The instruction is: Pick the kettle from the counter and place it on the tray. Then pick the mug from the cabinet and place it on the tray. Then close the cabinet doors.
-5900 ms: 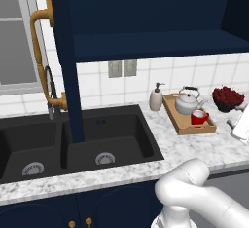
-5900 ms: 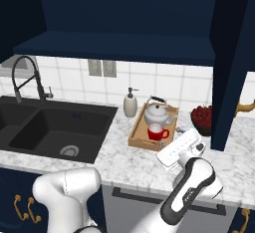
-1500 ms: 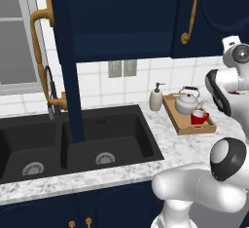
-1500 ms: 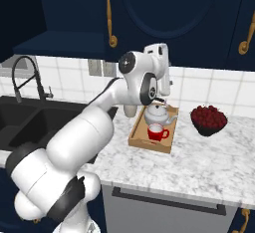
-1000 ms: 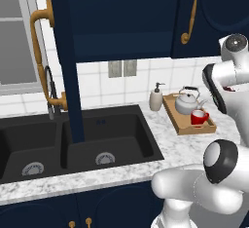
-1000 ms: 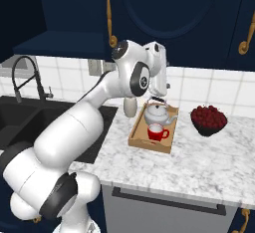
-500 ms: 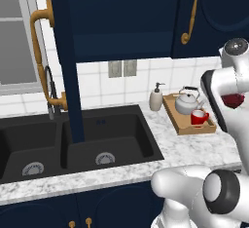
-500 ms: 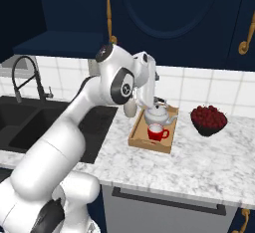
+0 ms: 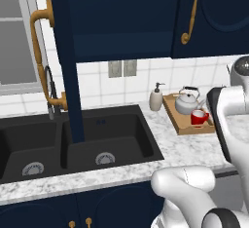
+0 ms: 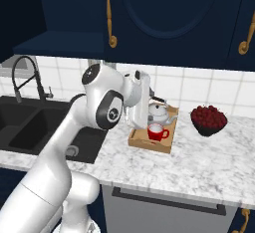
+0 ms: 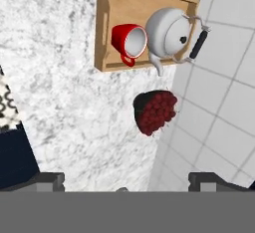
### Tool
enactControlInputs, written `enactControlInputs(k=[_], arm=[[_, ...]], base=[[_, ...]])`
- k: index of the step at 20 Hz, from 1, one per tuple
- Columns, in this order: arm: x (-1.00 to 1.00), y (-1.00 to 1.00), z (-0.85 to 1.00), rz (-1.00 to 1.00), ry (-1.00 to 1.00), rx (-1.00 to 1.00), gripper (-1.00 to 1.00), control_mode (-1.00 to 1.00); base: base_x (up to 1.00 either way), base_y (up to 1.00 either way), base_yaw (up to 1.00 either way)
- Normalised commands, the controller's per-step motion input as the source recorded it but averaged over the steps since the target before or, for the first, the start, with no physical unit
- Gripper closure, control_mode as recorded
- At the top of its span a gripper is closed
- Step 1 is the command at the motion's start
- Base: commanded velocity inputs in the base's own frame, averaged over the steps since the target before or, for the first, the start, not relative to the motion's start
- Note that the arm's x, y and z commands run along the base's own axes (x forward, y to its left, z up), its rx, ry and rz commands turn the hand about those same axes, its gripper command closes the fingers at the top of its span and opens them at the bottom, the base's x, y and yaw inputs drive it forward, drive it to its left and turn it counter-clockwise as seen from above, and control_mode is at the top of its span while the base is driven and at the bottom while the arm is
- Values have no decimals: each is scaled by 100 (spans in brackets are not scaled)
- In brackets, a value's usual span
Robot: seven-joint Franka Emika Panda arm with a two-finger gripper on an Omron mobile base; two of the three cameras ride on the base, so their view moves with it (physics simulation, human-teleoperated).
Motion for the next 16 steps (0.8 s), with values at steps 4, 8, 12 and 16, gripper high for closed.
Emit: enactControlInputs(k=[4,8,12,16], arm=[[-13,1,-14,0,5,0,-100,-100],[-48,26,-16,-4,-1,-6,-100,-100],[-15,73,-10,-3,-1,-21,-100,-100],[-3,81,-5,0,-3,-27,-100,-100]], base=[[0,0,0],[0,0,0],[0,0,0],[0,0,0]])
